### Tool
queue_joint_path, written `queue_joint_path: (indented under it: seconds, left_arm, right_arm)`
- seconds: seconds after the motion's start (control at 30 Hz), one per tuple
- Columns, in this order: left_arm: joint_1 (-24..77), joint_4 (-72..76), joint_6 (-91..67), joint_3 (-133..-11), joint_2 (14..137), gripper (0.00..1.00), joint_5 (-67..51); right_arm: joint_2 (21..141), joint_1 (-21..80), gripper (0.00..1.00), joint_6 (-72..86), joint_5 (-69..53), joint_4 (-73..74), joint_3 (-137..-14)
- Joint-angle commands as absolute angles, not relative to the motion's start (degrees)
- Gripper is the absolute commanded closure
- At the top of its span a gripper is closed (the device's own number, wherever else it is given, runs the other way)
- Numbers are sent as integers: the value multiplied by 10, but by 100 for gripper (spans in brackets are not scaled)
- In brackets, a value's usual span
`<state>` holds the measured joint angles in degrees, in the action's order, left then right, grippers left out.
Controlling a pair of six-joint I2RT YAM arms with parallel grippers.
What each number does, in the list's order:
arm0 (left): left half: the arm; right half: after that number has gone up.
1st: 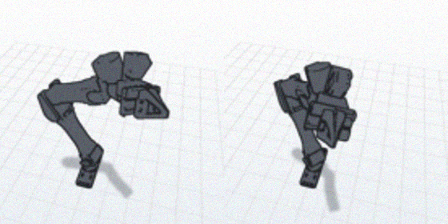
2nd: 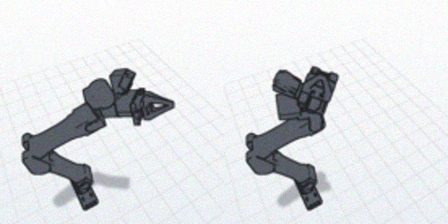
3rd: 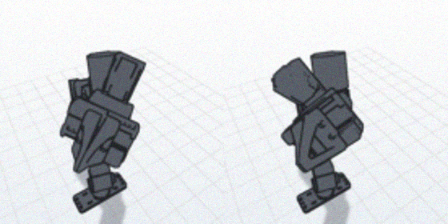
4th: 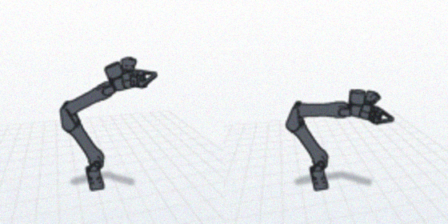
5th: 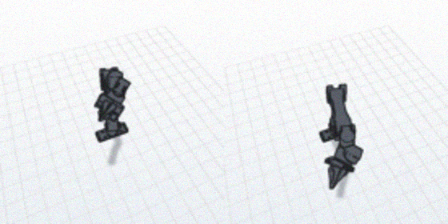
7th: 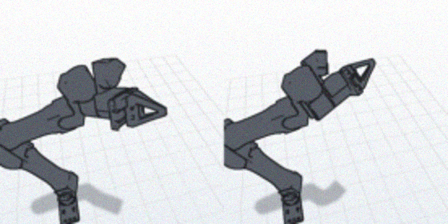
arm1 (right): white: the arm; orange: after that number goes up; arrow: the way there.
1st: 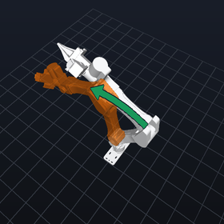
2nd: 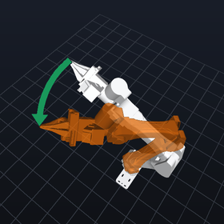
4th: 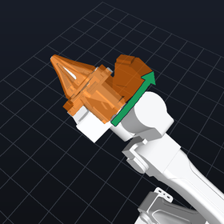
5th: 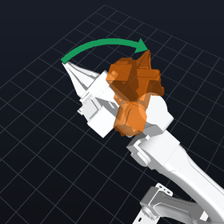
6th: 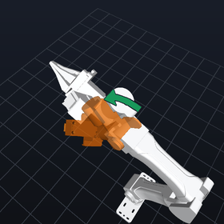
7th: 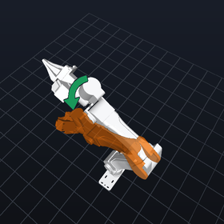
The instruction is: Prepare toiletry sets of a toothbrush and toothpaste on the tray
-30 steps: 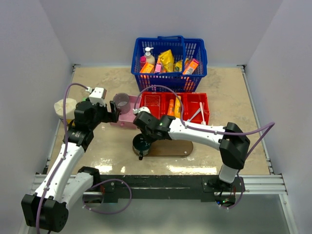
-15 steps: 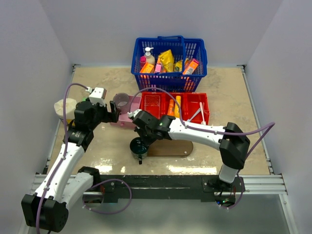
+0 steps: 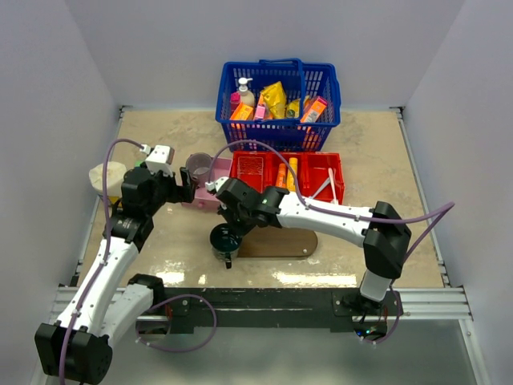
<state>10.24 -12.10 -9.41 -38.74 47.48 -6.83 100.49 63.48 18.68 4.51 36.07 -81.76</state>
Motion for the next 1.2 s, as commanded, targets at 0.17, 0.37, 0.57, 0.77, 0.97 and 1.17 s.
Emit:
queue_joint_path:
  seconds: [0.17, 0.37, 0.57, 0.77, 0.97, 1.17]
  left_arm:
    - [100, -108, -94, -388, 465, 14, -69]
    - [100, -108, -94, -388, 464, 14, -69]
    - [100, -108, -94, -387, 466, 14, -69]
    - [100, -109, -94, -387, 467, 14, -69]
    - [100, -108, -95, -388, 468, 14, -69]
    - [100, -108, -95, -388, 467, 14, -71]
  right_arm:
    - [990, 618, 100, 180, 61, 395, -864]
    - [989, 602, 100, 192, 67, 378, -852]
    - [998, 599, 100, 194, 77, 359, -847]
    - [1011, 598, 100, 192, 84, 369, -851]
    - [1013, 598, 100, 195, 84, 377, -844]
    - [1016, 598, 100, 198, 87, 374, -842]
